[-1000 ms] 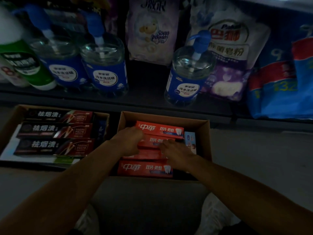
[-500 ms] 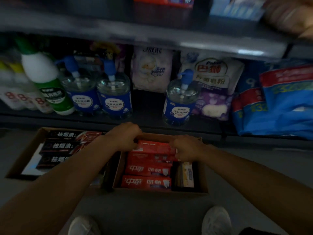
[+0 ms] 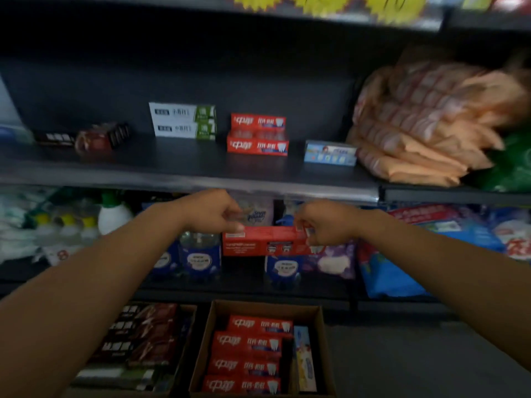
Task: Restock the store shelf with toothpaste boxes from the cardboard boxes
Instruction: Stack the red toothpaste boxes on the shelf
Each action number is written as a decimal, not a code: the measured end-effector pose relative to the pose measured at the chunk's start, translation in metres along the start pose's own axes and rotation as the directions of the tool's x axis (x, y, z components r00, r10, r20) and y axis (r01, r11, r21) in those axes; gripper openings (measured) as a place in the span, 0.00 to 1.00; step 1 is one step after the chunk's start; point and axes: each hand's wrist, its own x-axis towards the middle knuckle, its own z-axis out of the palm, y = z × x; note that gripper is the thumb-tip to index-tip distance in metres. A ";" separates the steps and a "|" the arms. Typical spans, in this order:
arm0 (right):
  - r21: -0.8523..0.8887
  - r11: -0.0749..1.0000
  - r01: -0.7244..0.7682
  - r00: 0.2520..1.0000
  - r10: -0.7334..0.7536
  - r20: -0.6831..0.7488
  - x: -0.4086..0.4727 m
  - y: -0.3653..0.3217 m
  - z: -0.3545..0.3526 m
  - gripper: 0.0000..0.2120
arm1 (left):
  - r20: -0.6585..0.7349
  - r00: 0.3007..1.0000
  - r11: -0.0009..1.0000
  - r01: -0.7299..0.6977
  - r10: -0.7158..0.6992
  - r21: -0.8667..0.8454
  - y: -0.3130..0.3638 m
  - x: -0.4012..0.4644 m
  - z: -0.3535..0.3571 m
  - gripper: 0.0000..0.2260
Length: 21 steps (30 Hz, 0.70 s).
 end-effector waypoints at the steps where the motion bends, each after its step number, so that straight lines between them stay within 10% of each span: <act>1: -0.027 1.000 0.001 1.000 -0.001 -0.027 -0.005 0.001 -0.011 0.14 | 0.011 1.000 0.999 0.016 -0.015 -0.037 0.004 -0.003 -0.010 0.21; 10: -0.178 0.983 0.039 0.965 -0.083 -0.247 -0.016 0.002 -0.050 0.13 | 0.153 0.982 0.983 0.130 -0.109 -0.132 0.004 -0.002 -0.049 0.29; 21: -0.245 0.967 0.072 0.901 -0.169 -0.400 0.022 0.027 -0.041 0.15 | 0.242 0.962 0.916 0.210 -0.130 -0.342 -0.018 0.034 -0.052 0.14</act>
